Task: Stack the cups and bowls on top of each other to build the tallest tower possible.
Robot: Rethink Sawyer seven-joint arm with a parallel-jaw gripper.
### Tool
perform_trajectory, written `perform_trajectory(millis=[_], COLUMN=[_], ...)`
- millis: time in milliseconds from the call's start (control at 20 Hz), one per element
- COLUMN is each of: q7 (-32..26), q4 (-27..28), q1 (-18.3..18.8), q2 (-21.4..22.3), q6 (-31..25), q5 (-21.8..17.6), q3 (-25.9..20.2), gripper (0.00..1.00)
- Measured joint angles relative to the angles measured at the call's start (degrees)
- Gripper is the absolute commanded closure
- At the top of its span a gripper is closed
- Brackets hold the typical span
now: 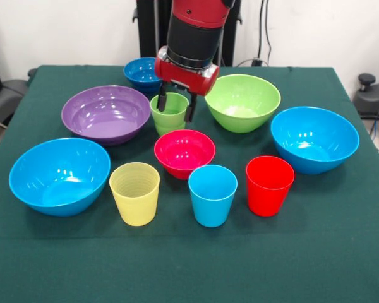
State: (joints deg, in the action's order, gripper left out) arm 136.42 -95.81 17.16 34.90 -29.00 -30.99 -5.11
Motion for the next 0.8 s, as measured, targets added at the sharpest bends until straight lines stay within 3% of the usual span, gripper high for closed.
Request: perform_trajectory(millis=[50,800], q7=[0.0,0.0], q4=[0.0,0.0], q1=[0.0,0.0], q2=[0.2,0.6], q6=[0.0,0.0], q5=[0.0,0.0], q3=[0.0,0.0], gripper=[1.00,1.00])
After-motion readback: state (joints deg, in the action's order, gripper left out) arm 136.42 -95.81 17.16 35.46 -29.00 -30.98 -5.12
